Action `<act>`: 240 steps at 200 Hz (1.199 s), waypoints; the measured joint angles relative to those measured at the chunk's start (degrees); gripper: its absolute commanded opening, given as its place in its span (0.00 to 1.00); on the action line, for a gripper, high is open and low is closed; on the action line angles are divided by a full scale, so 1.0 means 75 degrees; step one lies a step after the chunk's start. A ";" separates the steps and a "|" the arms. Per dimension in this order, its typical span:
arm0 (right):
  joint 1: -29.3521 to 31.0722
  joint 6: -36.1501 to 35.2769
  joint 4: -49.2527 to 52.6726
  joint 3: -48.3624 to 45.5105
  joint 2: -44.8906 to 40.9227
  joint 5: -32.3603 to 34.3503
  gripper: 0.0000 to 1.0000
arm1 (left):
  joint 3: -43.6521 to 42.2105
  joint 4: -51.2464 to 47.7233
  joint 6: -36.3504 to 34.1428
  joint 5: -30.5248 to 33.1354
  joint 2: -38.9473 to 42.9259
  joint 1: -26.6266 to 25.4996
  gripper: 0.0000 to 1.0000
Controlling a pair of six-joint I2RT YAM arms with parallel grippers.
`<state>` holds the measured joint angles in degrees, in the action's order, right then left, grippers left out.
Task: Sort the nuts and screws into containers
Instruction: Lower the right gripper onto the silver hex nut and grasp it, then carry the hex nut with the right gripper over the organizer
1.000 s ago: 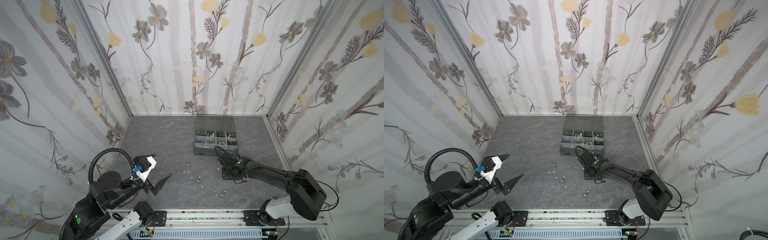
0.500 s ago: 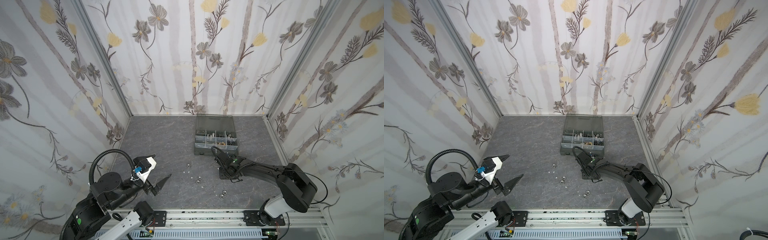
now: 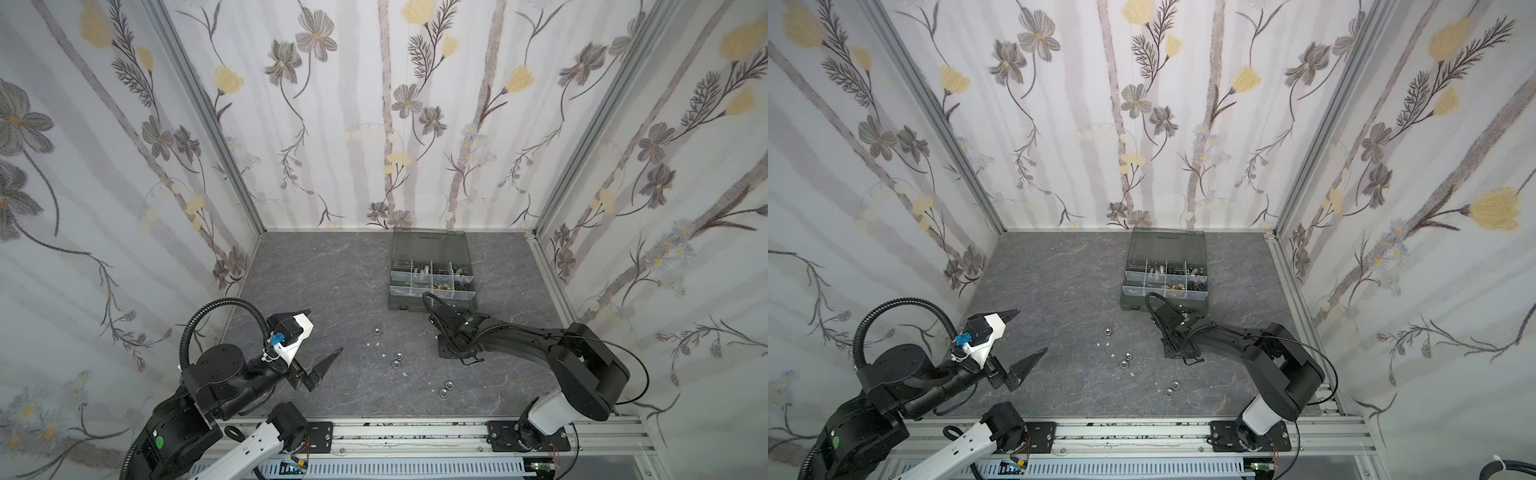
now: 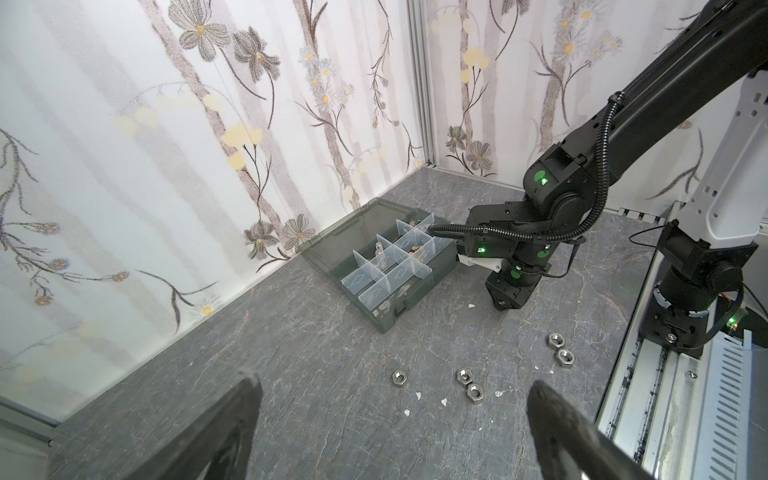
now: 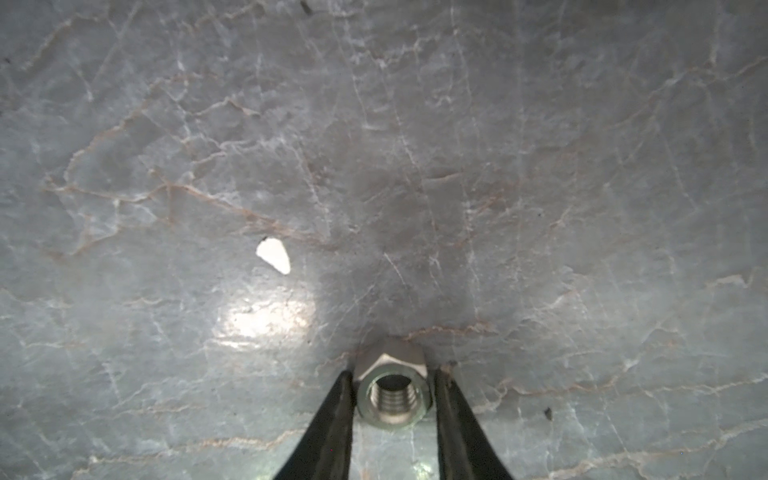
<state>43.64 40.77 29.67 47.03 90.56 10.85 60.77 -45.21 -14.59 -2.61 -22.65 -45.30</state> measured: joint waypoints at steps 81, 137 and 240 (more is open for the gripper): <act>-0.0122 -0.0242 -0.0271 0.0009 0.0210 0.0015 0.23 | 0.0000 0.0003 -0.0003 0.0035 -0.0070 0.0000 1.00; -0.0128 -0.0376 -0.0207 0.0140 0.0122 -0.0015 0.19 | -0.0050 0.0052 -0.0003 0.0143 -0.0090 0.0000 1.00; -0.0338 -0.1652 0.0866 0.4089 0.1533 0.0195 0.19 | 0.0064 0.0117 -0.0003 0.0204 -0.0254 0.0000 1.00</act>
<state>41.10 28.38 36.16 77.69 102.06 12.32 61.25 -44.34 -14.61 -1.08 -24.56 -45.30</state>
